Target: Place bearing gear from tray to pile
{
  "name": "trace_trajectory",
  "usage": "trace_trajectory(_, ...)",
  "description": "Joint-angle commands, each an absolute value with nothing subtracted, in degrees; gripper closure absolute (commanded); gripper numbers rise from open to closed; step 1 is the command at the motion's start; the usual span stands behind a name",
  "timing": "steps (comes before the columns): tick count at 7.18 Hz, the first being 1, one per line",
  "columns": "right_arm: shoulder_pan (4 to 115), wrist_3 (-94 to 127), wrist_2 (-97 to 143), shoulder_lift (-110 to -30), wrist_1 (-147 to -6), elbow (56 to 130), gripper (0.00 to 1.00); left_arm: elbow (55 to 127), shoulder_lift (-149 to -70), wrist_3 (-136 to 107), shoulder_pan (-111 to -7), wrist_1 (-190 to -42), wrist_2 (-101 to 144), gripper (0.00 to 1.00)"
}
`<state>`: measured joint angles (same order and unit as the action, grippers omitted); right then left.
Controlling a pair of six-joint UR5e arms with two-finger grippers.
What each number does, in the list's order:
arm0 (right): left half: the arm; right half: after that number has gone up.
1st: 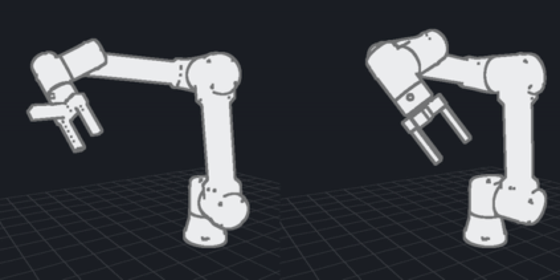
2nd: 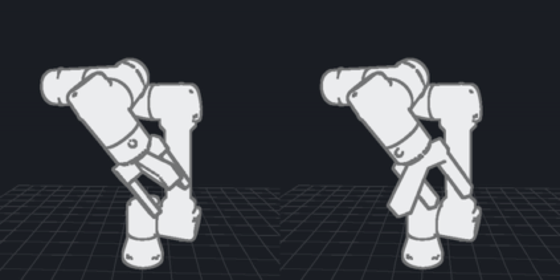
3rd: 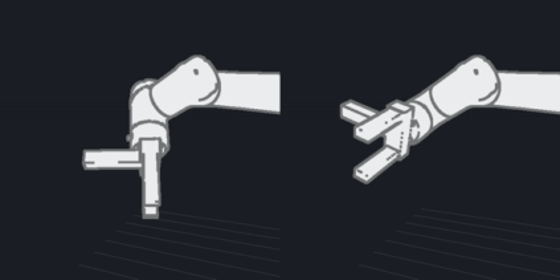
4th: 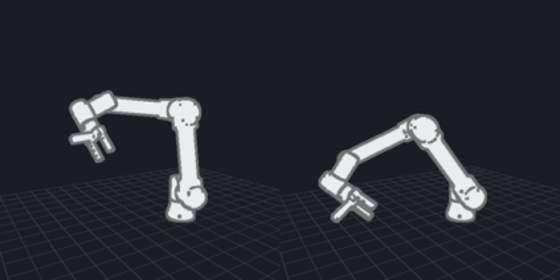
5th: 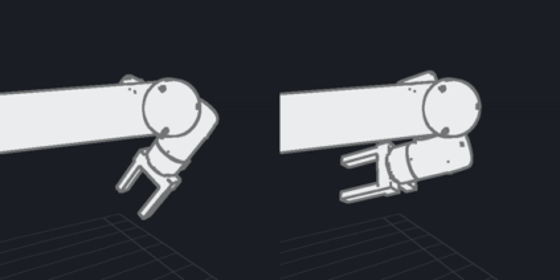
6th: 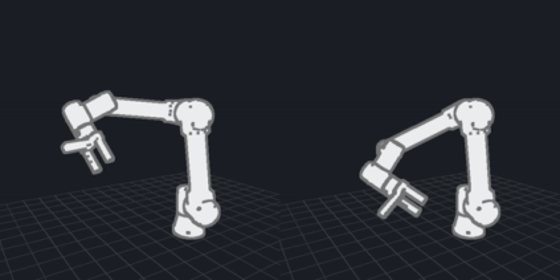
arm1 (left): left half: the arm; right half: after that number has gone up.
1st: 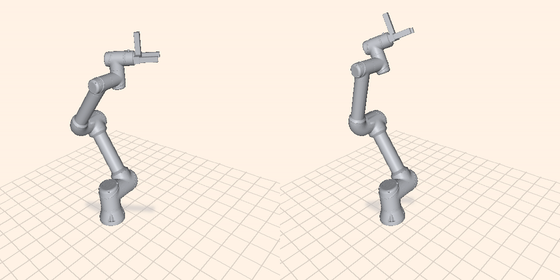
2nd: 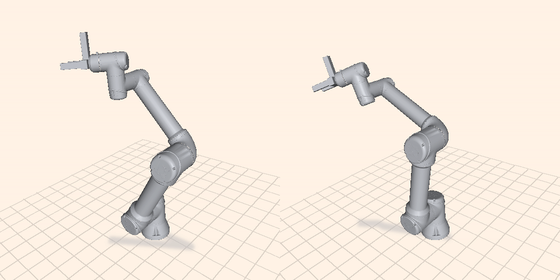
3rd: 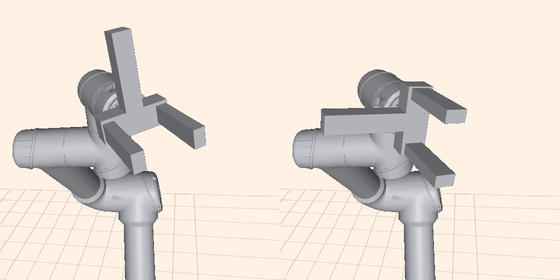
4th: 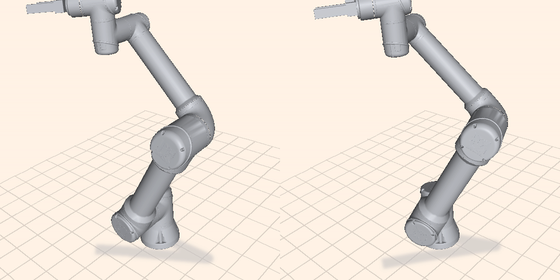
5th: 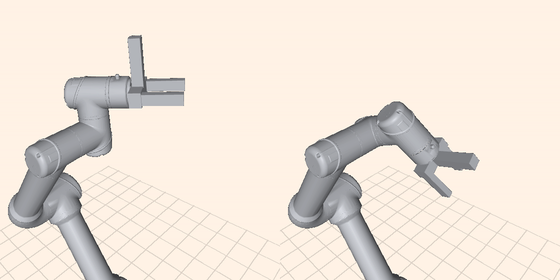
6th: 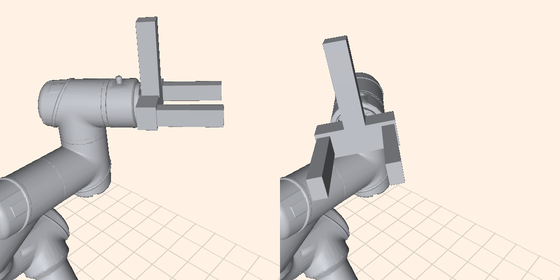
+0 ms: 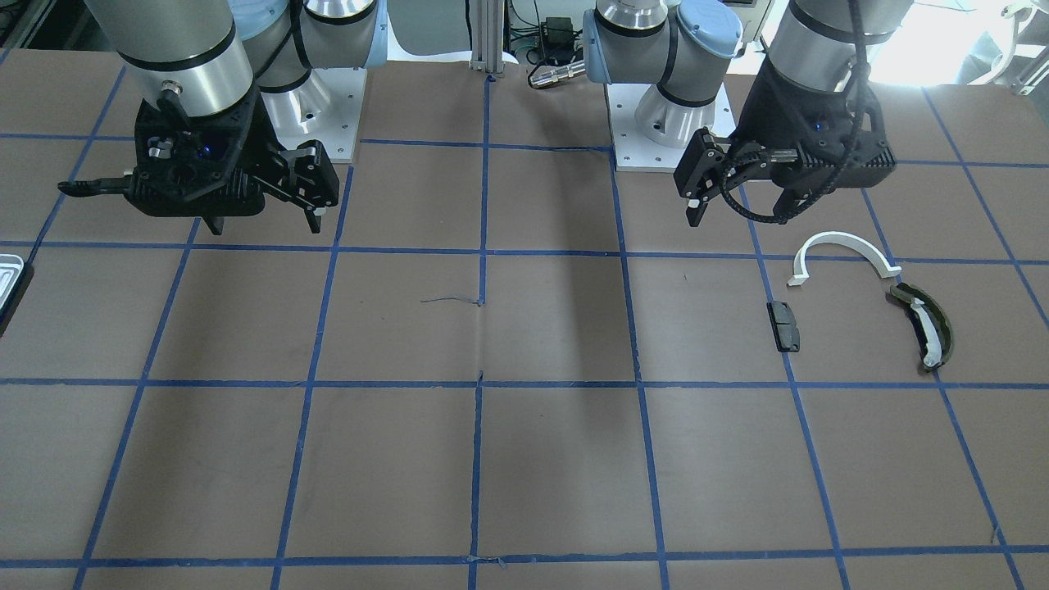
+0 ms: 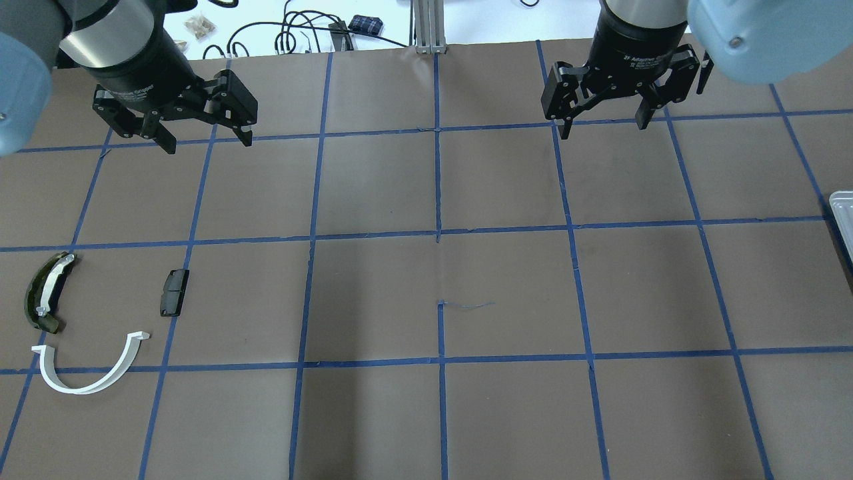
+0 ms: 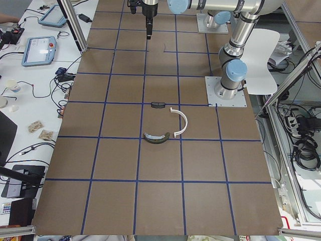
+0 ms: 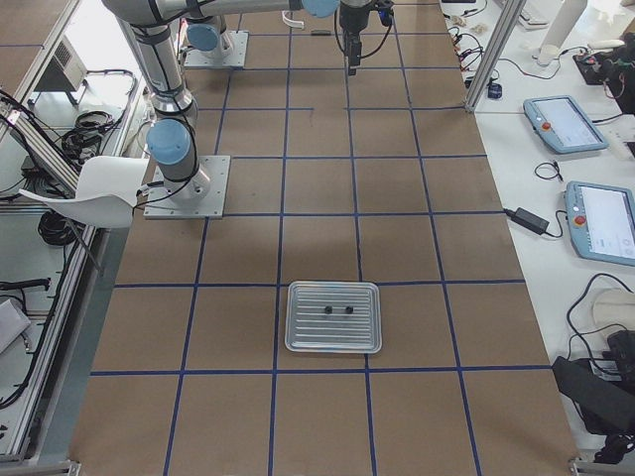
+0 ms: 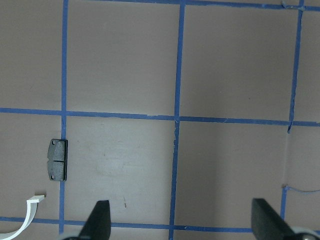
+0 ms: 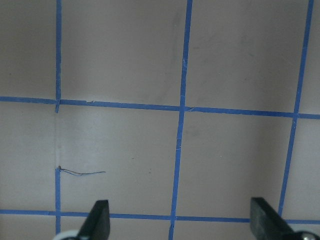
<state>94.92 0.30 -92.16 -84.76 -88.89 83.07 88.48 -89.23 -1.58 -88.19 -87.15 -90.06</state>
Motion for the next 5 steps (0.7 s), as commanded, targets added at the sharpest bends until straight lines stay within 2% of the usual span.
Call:
trace_trajectory(1,94.1,-3.8,-92.3,-84.6,-89.4,83.1,0.00,87.8,-89.7,-1.6,-88.2,-87.2,-90.2,0.00)
trace_trajectory(3,93.7,-4.4,-92.3,-84.6,-89.6,83.1,0.00,88.8,-89.3,-1.5,-88.2,-86.7,-90.1,0.00)
trace_trajectory(5,87.6,-5.3,-92.4,-84.6,-89.5,82.3,0.00,88.2,-89.6,-1.6,-88.2,-86.7,-90.3,0.00)
